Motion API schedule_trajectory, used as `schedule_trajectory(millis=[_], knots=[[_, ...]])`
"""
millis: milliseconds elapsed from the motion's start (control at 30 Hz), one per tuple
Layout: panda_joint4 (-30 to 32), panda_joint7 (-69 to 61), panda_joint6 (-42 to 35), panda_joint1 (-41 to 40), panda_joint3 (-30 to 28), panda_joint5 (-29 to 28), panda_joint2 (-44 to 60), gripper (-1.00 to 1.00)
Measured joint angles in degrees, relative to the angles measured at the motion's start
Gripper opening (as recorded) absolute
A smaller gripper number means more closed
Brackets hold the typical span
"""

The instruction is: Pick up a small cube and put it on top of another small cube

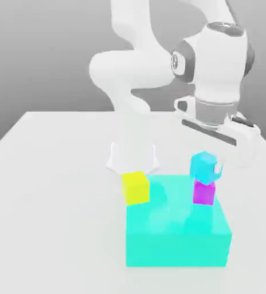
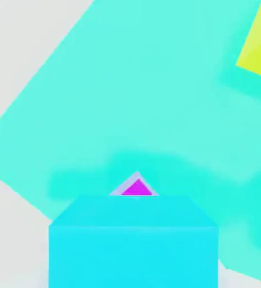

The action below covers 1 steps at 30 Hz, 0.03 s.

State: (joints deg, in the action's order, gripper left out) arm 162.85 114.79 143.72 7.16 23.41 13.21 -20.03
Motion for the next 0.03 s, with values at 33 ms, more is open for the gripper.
schedule_trajectory(millis=[33], knots=[[0.00,0.00,0.00,0.00,0.00,0.00,0.00,1.00]])
